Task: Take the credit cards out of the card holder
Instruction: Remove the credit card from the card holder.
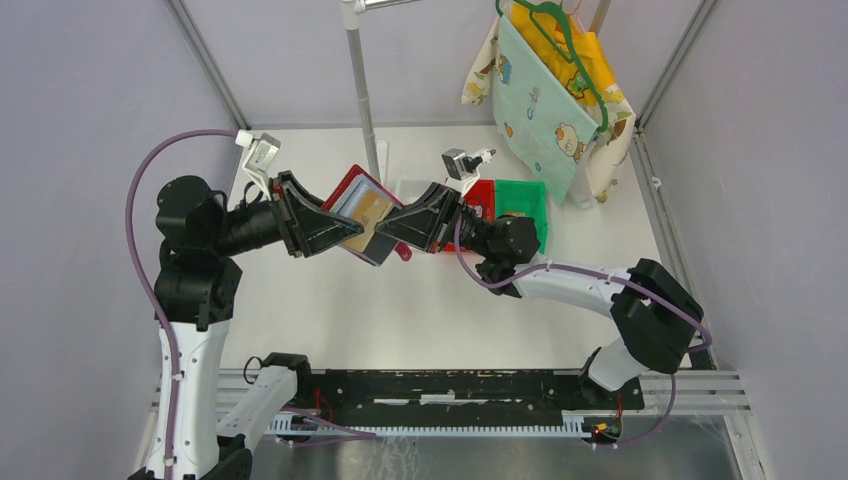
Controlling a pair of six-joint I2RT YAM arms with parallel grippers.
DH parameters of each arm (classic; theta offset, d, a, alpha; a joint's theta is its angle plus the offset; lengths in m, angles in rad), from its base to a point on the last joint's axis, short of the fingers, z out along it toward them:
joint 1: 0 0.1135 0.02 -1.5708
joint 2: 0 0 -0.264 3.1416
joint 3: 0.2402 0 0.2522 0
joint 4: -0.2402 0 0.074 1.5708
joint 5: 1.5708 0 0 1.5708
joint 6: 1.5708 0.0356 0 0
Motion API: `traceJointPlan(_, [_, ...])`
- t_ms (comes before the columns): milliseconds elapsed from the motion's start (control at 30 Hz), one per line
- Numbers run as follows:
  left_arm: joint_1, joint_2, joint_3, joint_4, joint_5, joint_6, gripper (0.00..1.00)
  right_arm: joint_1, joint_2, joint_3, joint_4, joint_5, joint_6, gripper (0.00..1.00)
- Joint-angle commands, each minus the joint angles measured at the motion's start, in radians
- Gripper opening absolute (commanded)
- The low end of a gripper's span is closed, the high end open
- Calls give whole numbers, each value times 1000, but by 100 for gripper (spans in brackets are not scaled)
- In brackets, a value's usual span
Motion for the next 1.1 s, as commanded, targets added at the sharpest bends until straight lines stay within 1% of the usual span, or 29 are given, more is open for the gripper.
traceJointPlan(0, [-3, -9, 27, 57, 52, -50, 46, 12, -9, 51, 64, -12, 16, 5])
traceJointPlan(67, [-2, -7, 25, 58, 52, -52, 47, 13, -11, 48, 73, -16, 17, 0])
traceJointPlan(200, [-3, -3, 26, 57, 51, -54, 46, 13, -21, 31, 92, -21, 21, 0])
traceJointPlan(300, [-3, -2, 25, 72, 42, -67, 40, 15, -28, 13, 110, -25, 22, 0])
traceJointPlan(367, [-3, 2, 29, 76, 37, -73, 38, 14, -40, -15, 123, -29, 22, 0])
traceJointPlan(500, [-3, 6, 29, 79, 31, -78, 37, 15, -62, -72, 134, -17, 10, 0])
traceJointPlan(667, [-3, 5, 25, 89, 23, -91, 36, 14, -65, -100, 162, -11, 18, 0])
traceJointPlan(800, [-3, 2, 25, 93, 17, -89, 32, 14, -66, -99, 164, -10, 18, 0])
traceJointPlan(933, [-4, 1, 27, 93, 6, -88, 24, 15, -69, -107, 169, -10, 16, 0])
traceJointPlan(967, [-3, -1, 29, 93, 2, -86, 22, 15, -70, -108, 171, -5, 17, 0])
traceJointPlan(1067, [-3, -2, 26, 94, -6, -86, 17, 15, -69, -97, 173, 8, 20, 17])
